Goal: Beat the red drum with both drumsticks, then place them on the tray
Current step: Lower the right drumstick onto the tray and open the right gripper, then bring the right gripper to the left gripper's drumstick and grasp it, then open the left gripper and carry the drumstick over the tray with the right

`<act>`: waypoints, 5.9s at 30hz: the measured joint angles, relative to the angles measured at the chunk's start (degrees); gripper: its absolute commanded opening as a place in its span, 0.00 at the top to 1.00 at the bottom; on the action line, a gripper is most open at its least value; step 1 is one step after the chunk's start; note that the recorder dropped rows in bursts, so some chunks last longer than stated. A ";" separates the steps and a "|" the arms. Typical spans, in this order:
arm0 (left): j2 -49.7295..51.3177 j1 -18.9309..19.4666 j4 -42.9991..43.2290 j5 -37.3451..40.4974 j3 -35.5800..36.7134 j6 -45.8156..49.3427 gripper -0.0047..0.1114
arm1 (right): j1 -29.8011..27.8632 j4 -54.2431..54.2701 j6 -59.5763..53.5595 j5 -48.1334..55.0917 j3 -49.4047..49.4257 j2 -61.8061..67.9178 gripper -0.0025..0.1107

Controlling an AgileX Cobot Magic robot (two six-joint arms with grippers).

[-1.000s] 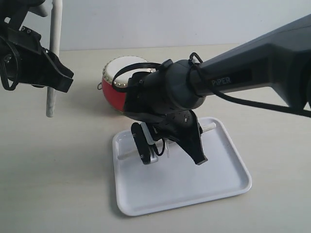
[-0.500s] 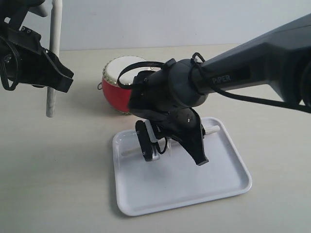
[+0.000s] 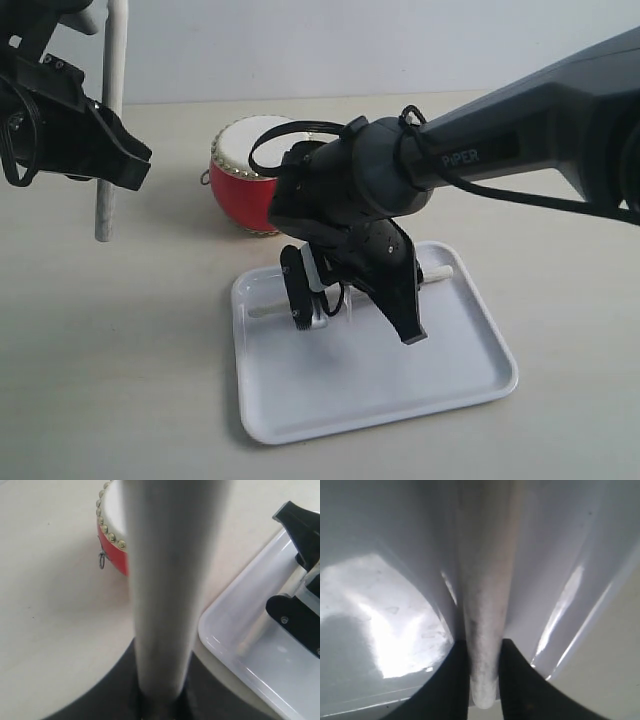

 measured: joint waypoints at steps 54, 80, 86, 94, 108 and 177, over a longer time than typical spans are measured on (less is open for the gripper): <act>7.12 22.24 -66.55 19.46 3.97 55.14 0.96 | -12.51 88.38 -30.71 -15.48 -0.40 -18.62 0.57; 23.74 24.34 -83.28 37.71 3.97 68.30 0.96 | -12.51 103.56 -40.03 -20.70 -0.40 -18.62 0.57; 23.74 22.37 -83.39 37.81 3.97 68.20 0.96 | -12.51 99.74 -36.11 -20.01 -0.40 -17.90 0.57; 23.74 22.16 -83.39 37.95 3.97 68.20 0.96 | -12.51 98.42 -33.91 -19.79 -0.17 -13.74 0.57; 23.74 19.37 -83.39 38.17 3.97 67.56 0.96 | -12.51 102.28 -37.20 -19.59 -0.17 -13.74 0.58; 23.74 35.61 -81.97 38.11 3.97 64.52 0.96 | -15.98 37.92 -35.73 8.27 9.63 -27.27 0.98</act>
